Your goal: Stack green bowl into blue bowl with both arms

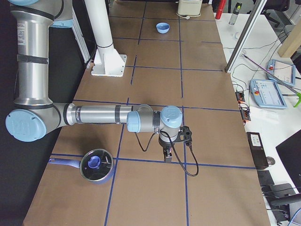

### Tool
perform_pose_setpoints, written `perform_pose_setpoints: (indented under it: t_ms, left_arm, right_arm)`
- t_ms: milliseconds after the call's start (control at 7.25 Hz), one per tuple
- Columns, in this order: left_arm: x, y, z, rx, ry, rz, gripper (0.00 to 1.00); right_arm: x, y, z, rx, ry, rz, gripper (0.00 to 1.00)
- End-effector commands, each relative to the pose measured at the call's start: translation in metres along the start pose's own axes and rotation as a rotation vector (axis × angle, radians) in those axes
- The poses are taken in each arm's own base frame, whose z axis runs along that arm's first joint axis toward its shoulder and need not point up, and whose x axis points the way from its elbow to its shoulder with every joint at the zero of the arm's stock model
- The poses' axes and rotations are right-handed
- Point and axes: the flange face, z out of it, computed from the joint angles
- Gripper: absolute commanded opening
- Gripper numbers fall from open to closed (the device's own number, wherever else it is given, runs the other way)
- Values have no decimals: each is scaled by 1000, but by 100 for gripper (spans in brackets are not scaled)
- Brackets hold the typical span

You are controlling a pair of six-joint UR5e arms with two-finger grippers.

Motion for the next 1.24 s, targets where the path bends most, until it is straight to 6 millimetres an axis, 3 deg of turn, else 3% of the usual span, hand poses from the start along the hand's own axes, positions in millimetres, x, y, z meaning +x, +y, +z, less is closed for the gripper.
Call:
perform_pose_setpoints:
  t_ms: [0,276,552,828,966,1103]
  left_arm:
    - [35,2,37,7,17,-60,100]
    - [88,40,95,73,80,-193,100]
    - [168,54,136,58,119,-302,100]
    - [211,67,176,16,77,-302,100]
    - [221,75,195,5,44,-280,99]
    - [225,73,191,13,51,-317,34]
  right_arm:
    - [-19,-12,18,30,-6,-66,100]
    - [-25,-14,21,35,-10,-46,100]
    - [-25,-14,22,34,-16,-45,100]
    - [-25,-14,22,33,-27,-45,100]
    - [-25,-14,22,33,-27,-45,100]
    - [-25,-14,22,33,-27,-45,100]
